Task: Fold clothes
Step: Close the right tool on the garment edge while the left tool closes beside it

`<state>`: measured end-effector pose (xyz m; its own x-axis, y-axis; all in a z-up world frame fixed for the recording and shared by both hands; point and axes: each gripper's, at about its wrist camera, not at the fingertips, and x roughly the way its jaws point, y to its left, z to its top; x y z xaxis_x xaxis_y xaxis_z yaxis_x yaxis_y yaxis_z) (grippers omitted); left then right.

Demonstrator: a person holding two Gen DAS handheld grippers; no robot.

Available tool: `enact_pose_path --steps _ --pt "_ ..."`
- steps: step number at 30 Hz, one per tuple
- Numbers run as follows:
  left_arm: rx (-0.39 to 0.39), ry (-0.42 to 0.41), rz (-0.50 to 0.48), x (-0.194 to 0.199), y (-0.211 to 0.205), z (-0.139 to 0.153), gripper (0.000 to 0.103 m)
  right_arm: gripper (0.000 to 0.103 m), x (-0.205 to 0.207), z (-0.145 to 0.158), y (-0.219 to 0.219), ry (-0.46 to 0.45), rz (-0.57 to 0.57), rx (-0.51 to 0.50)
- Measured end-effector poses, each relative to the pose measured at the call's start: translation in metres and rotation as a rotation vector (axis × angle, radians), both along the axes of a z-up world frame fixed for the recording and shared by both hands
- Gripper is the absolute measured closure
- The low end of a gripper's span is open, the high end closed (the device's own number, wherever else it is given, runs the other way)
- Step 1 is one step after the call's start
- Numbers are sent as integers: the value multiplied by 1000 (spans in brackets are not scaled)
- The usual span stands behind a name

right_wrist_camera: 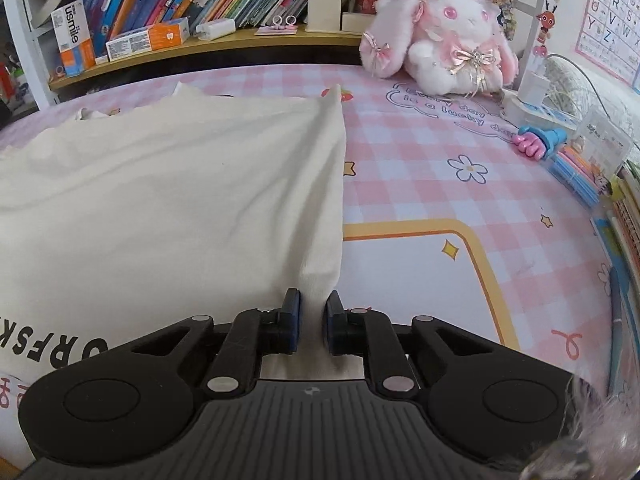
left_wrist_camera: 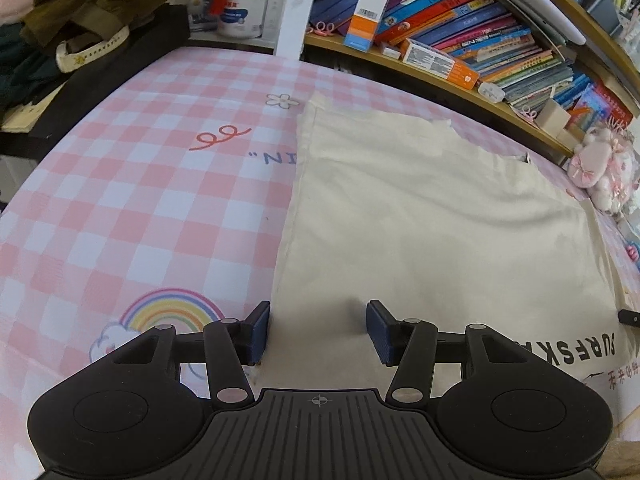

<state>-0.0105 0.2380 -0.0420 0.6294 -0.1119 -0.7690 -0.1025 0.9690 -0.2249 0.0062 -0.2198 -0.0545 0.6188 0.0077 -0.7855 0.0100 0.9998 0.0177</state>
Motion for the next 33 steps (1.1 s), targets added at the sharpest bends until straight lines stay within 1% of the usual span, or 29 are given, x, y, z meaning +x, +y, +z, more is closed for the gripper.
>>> enact_pose_path --steps 3,7,8,12,13,14,15,17,19,23,28,30,31,32,33 --pt "1 -3 31 -5 -4 0 54 88 -1 0 -5 -1 14 16" --pt "-5 3 71 -9 -8 0 60 86 -5 1 -11 15 32 48" --pt "-6 4 80 -10 -9 0 64 84 -6 1 -14 20 35 63" --pt "-13 10 120 -14 -13 0 76 80 -17 0 -22 20 53 99" --pt "-14 12 130 -15 -14 0 83 80 -19 0 -24 18 55 110" --pt "-24 15 141 -17 -15 0 89 80 -21 -1 -26 15 58 119" --pt "-41 20 152 -19 -16 0 90 81 -22 -1 -26 12 65 122" --pt "-23 8 159 -25 -21 5 92 86 -26 -1 -28 6 78 127" --pt "-6 4 169 -32 -25 9 92 89 -31 1 -28 -3 91 128" --pt "21 52 164 -34 -27 4 90 89 -41 1 -32 -6 95 140" --pt "50 35 167 -40 -30 4 84 87 -45 -2 -36 -7 108 143" --pt "76 30 185 -42 -32 4 78 86 -45 -2 -35 -8 115 130" --pt "91 29 198 -44 -34 5 72 81 -45 -1 -34 -9 116 119" --pt "107 24 213 -46 -35 6 68 79 -45 -1 -34 -11 117 109" --pt "120 11 234 -49 -36 9 64 73 -47 0 -34 -17 119 106"
